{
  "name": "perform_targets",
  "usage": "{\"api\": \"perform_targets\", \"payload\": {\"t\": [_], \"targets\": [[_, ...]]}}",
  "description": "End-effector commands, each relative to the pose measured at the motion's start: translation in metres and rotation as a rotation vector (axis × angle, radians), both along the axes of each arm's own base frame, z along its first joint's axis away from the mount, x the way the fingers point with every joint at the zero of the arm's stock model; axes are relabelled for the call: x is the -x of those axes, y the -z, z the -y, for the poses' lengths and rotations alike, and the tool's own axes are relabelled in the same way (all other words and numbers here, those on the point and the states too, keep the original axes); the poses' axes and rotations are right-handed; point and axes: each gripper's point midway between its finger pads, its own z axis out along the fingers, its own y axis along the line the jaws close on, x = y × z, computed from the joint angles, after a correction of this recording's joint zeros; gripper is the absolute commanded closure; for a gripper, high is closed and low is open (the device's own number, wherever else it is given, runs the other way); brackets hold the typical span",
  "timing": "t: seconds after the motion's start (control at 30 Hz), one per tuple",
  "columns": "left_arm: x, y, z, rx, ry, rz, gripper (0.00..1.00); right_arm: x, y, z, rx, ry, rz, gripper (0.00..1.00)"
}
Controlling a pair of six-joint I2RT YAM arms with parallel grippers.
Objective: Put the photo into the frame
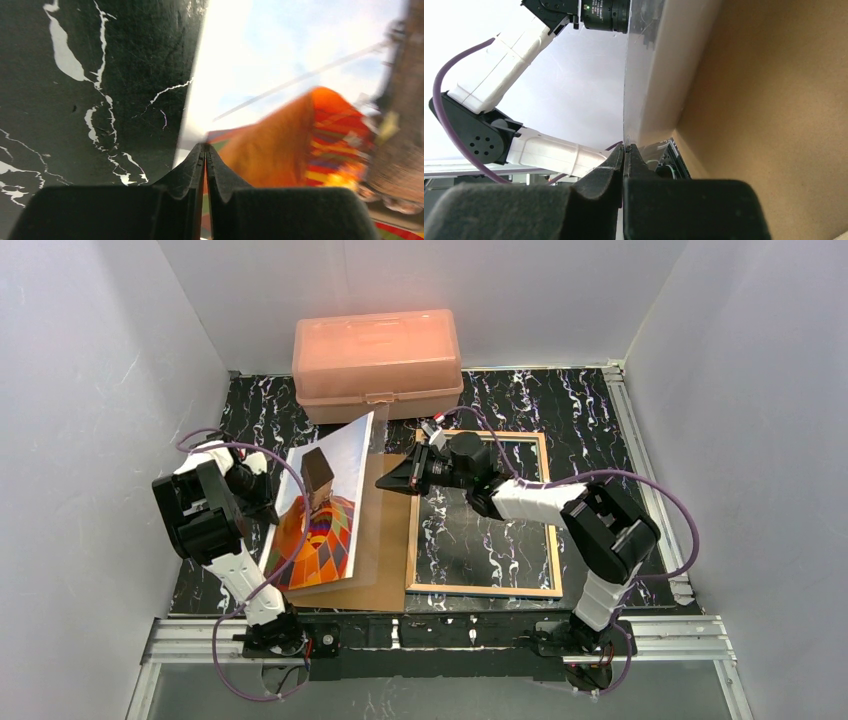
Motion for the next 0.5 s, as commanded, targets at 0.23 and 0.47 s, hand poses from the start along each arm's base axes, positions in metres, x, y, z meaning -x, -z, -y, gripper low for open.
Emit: {"api": "perform_targets", "payload": {"t": [0.23,0.47], "targets": [[0.003,-0.001,0.006,0.028,0.021,-0.019,0.95,-0.015,-0.037,0.046,0.079,0.047,0.126,0.99],[0.01,0.021,0.012,0.067,0.037,-0.068,0.96,-0.03,-0.043,0.117,0.28,0.11,0.147,0.99]]}}
